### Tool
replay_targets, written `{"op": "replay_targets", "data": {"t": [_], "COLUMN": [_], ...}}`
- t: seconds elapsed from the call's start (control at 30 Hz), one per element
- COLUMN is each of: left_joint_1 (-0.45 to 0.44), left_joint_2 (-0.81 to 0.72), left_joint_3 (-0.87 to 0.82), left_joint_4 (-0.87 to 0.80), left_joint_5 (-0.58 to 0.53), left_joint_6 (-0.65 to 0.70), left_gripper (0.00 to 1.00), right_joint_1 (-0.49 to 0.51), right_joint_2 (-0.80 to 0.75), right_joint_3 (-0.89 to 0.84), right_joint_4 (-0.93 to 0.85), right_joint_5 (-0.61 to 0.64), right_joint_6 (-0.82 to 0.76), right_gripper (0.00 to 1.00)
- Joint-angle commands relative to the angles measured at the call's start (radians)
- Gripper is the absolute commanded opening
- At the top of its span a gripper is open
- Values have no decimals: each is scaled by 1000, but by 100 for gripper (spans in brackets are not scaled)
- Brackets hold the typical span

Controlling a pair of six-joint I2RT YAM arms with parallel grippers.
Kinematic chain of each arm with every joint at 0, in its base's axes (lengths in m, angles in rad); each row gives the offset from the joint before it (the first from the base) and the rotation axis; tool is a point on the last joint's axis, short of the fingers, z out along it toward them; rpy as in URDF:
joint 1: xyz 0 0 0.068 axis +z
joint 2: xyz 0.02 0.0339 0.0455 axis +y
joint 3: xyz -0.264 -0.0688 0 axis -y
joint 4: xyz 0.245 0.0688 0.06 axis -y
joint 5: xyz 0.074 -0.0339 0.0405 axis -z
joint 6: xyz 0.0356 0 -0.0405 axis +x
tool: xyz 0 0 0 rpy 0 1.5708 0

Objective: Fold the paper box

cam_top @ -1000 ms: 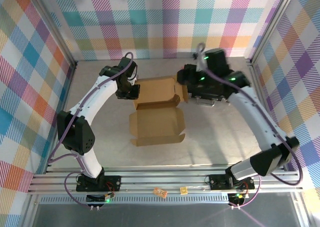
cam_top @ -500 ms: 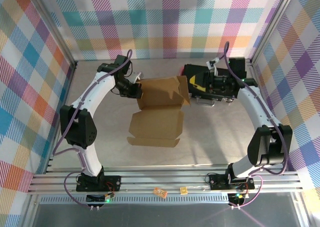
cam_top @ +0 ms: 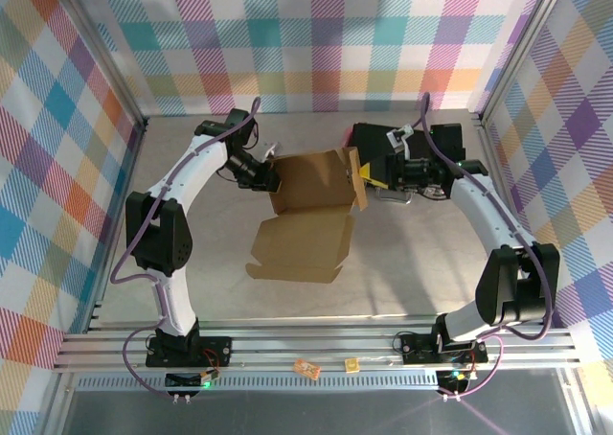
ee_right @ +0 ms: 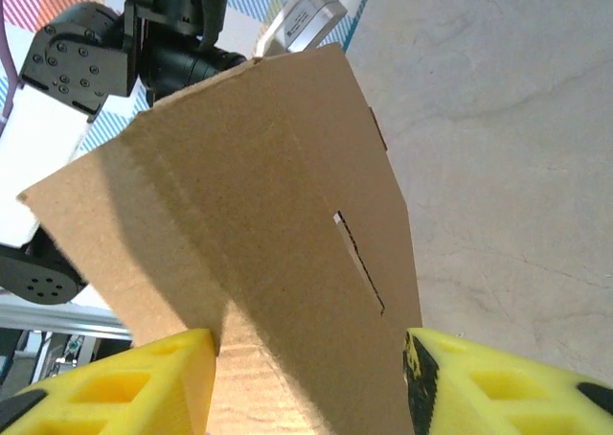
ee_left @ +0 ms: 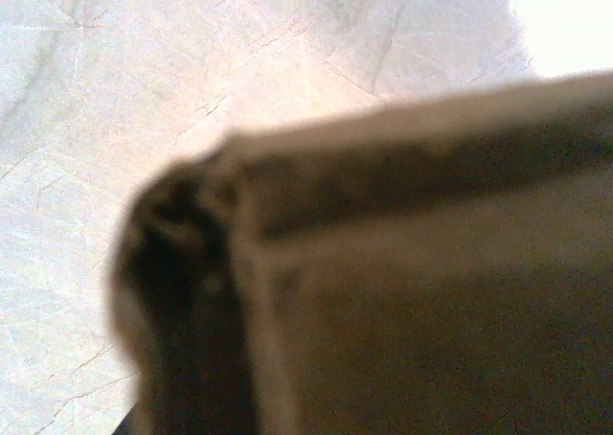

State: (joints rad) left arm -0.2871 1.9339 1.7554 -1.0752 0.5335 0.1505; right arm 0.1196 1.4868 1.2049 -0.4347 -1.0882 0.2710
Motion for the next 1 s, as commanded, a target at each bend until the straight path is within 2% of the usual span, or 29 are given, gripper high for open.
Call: {"op": "replay_targets", "data": {"t": [0.0,0.27,0.7,0.97], "left_joint_1": [8,6,-1,-9], "left_joint_2": [-1,-6,-34,-53], "left_joint_3": [26,32,31,27], "left_joint_4": [-34,-17,-9,-3], "left_joint_5": [30,25,-2,-18], "left_joint_6": [4,-34,-58,-83], "left_gripper": [0,0,0,0], "right_joint_1": [12,92,179,247], "right_joint_2": [-10,4,27,55], "right_joint_3": [31,129,210,246], "right_joint_4": [-14,-145,-201,-226], "right_joint_5": [12,156,382,526], "right_joint_6": [-50,-151,-212,-227], "right_gripper": [53,51,42,42]}}
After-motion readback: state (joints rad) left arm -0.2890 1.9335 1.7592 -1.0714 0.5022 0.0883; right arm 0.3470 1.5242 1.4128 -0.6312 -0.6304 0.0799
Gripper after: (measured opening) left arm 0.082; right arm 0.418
